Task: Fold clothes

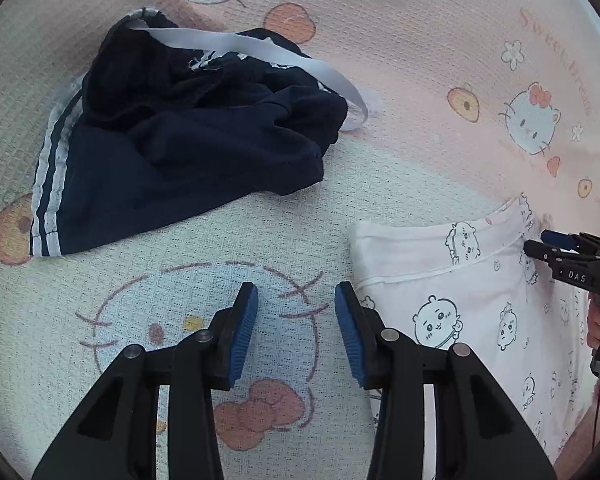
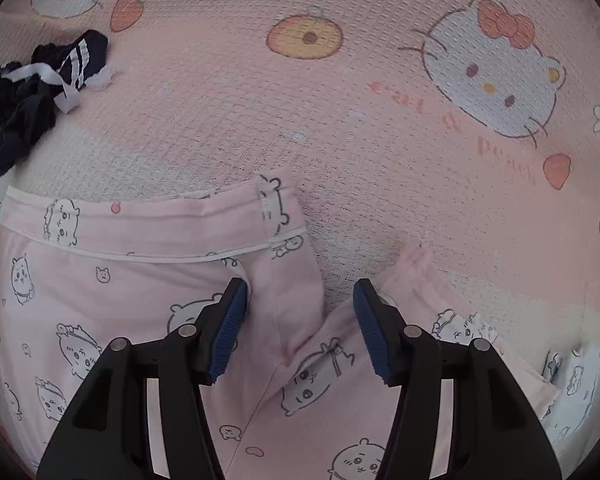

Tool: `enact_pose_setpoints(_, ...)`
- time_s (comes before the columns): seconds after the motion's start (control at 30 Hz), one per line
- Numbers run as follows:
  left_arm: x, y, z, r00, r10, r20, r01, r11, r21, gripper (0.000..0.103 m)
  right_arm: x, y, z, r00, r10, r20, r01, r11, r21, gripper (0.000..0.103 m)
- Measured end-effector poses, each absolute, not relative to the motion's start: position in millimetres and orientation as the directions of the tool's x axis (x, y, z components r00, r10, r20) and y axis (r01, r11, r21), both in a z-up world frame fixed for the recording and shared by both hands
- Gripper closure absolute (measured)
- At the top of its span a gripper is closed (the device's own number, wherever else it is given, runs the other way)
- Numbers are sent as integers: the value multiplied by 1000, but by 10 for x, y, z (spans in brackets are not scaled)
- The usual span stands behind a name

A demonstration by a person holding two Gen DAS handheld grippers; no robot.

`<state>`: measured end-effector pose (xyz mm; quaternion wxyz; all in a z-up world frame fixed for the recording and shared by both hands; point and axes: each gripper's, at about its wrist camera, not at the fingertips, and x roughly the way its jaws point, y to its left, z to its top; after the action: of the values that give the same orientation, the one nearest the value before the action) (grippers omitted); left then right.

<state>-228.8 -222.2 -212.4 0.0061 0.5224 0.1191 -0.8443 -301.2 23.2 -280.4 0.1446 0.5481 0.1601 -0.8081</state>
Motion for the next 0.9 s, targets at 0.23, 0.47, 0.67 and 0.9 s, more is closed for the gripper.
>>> enact_pose_setpoints(0.23, -2405, -1858, -2182, -431, 223, -874, 2, -969, -248, 61, -3044, 151, -2695, -392, -46, -919, 444, -884, -145, 54)
enact_pose_setpoints(0.47, -2517, -1616, -2247, -436, 262, -861, -40, -961, -272, 61, -3080, 188, -2812, -412, 6, -911, 437, -876, -203, 53)
enact_pose_setpoints(0.67, -2629, -1589, -2284, -424, 324, -845, -28, -938, -346, 87, -3131, 235, -2865, -389, 10, -921, 447, -872, -198, 50)
enact_pose_setpoints(0.9, -2478, -1698, -2110, -442, 231, -867, 15, -964, -265, 96, -3146, 277, -2882, -372, 12, -928, 444, -876, -189, 49)
